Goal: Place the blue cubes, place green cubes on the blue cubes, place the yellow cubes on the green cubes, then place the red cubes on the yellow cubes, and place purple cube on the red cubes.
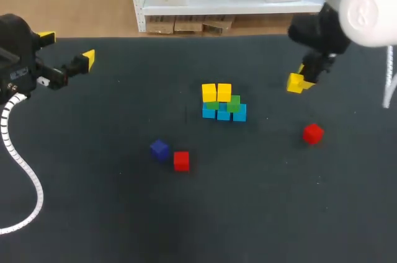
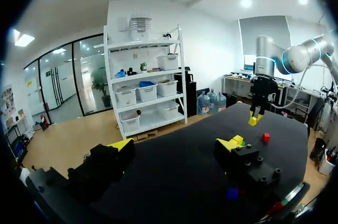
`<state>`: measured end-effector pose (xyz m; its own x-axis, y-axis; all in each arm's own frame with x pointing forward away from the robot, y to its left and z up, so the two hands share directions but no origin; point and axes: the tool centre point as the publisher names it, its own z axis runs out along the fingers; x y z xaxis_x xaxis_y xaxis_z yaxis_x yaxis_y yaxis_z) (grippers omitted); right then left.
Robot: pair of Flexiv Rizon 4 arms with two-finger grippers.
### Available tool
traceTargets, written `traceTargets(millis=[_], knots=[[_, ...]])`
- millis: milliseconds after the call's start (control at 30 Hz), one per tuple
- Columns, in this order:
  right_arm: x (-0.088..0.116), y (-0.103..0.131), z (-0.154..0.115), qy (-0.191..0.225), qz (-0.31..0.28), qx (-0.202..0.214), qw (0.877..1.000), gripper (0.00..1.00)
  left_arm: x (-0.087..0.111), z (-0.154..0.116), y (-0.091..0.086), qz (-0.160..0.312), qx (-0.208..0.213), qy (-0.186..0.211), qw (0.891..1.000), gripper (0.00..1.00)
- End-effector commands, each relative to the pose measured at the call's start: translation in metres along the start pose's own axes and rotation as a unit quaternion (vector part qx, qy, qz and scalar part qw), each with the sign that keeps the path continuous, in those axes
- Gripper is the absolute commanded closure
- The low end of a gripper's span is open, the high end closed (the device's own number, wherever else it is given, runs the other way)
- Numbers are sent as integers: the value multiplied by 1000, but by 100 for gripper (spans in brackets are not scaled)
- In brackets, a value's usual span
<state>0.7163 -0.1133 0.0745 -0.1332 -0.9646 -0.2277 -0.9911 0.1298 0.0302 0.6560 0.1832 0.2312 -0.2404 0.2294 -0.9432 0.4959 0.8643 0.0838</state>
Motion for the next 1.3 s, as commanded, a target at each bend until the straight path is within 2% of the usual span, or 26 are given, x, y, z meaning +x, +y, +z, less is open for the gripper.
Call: traceTargets(millis=[33,300,433,667,900,1300], knots=[[-20,-8,7,11,-10,-9,1000,100,0,-1,3,0,4,-1,1000,0],[-47,-1,9,14,-24,-3,1000,100,0,-1,3,0,4,-1,1000,0],[-60,10,7,16,-41,7,999,100,0,-1,3,0,4,-1,1000,0],[-76,17,17,32,-58,8,998,100,0,-1,3,0,4,-1,1000,0],[-89,25,28,46,-78,11,996,100,0,-1,3,0,4,-1,1000,0],[-104,24,41,57,-90,-3,994,100,0,-1,3,0,4,-1,1000,0]])
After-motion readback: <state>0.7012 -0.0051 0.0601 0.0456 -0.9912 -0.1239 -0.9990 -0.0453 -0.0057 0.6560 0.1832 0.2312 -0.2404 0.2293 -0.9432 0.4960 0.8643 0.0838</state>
